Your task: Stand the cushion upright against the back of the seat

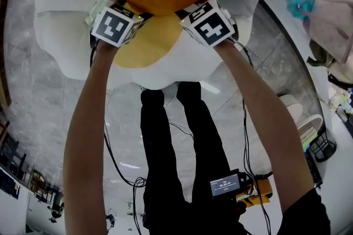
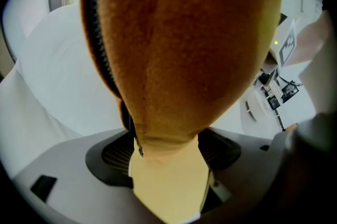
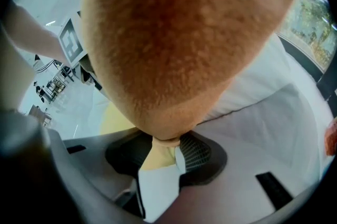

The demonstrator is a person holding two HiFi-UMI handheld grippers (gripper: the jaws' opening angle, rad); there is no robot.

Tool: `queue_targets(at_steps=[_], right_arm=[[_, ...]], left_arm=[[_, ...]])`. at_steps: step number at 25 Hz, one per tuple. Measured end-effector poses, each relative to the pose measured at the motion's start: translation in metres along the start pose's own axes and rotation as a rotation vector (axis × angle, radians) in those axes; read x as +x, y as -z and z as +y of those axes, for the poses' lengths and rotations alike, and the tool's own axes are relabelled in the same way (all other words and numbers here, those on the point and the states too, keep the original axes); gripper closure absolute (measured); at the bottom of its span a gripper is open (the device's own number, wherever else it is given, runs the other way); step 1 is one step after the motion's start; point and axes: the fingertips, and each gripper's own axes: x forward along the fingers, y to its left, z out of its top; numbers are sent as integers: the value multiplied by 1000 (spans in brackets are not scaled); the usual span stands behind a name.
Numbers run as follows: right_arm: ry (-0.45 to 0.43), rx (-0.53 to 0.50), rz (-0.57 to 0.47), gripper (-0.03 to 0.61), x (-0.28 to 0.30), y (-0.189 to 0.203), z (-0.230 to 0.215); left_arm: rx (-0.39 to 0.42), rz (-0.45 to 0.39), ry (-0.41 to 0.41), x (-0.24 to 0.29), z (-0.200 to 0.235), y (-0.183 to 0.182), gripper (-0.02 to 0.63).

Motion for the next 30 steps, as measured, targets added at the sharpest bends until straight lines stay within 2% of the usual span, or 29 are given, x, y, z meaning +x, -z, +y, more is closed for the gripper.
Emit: queue_targets(at_steps=[4, 9, 14, 16, 21, 25, 30], right_arm=[[-13, 54, -3, 391, 2, -6, -8], [-1, 59, 1, 383, 5, -14, -16], [1, 73, -12, 380, 9, -20, -17], [32, 60, -10, 373, 7, -22, -21], [98, 58, -18, 364, 1, -28, -30], [122, 67, -2, 367, 0, -26, -32], [133, 46, -7, 367, -7, -27, -28]], left_arm=[[-41, -21, -20, -3, 8, -4, 238], [-82, -33, -47, -5, 16, -7, 238], [-19, 24, -87, -5, 19, -6, 238], [0, 39, -96, -5, 20, -6, 238], [-10, 20, -100, -10, 22, -11, 238], [35, 34, -81, -11, 11, -13, 238], [31, 34, -75, -14, 5, -11, 239]])
